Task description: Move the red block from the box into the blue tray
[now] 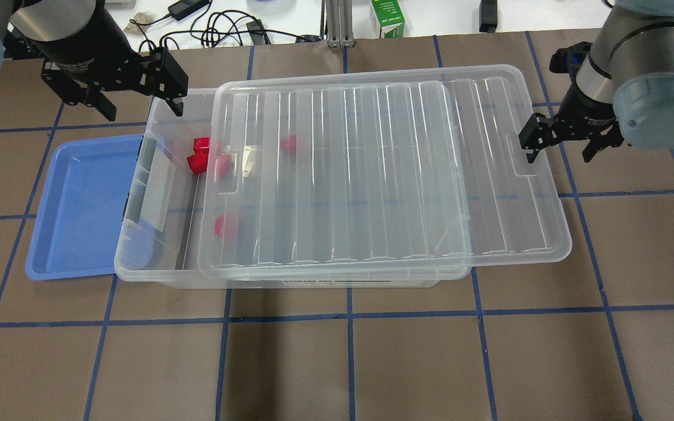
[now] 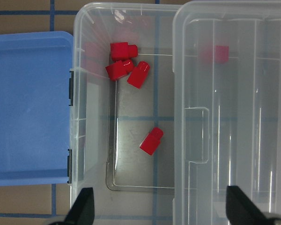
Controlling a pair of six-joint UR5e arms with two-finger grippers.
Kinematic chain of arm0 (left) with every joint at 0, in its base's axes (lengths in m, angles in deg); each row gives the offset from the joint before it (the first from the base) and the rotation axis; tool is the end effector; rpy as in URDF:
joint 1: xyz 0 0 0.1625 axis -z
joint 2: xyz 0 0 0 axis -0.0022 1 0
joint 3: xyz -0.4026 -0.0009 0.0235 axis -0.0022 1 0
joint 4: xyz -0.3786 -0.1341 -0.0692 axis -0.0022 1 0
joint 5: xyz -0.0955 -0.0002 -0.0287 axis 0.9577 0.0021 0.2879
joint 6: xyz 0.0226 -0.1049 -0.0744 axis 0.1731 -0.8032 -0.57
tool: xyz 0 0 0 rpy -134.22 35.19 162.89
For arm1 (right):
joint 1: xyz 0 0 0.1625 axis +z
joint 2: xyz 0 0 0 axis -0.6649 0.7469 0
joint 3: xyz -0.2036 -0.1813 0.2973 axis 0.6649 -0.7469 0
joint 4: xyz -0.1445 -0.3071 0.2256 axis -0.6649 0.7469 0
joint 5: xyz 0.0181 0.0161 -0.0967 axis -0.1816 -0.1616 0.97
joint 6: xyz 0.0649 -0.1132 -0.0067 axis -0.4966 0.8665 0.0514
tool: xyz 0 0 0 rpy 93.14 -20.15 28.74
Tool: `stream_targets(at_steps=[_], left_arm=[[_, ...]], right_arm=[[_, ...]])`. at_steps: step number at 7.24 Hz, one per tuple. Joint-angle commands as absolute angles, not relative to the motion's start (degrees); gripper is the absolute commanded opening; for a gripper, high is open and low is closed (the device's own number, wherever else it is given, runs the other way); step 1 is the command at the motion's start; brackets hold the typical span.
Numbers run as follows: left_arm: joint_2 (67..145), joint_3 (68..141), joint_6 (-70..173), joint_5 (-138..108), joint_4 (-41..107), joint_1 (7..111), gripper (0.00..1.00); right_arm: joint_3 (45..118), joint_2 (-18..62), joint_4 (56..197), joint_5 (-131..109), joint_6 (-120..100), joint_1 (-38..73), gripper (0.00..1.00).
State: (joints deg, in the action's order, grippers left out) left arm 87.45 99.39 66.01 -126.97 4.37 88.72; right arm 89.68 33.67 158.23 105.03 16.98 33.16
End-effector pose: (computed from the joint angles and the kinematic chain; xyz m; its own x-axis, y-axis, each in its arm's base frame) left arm -0.1199 -0.5049 0.4690 -0.9997 -0.0248 -0.0079 -0.0239 0.9951 -0.0961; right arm -0.0133 -0.5341 0.2948 -0.9960 0.0784 0.0424 0.0801 0.9960 0.0407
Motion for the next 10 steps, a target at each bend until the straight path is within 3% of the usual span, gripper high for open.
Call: stream_targets(at_steps=[1,8,10], left_arm=[[87.45,99.38,65.89,-126.96,4.36,88.72,1.0],[87.63,99.11,66.07,-126.96,4.36,88.72,1.0],[87.63,99.2,66.16,-127.05,4.36,88.72,1.0]], right_arm=[[89.81,33.64,158.21,105.29,17.31,32.5,1.0],[88.5,34.43,157.51,106.96,17.31,31.27,1.0],[81.76,35.22,149.03,105.48,16.44,34.77,1.0]])
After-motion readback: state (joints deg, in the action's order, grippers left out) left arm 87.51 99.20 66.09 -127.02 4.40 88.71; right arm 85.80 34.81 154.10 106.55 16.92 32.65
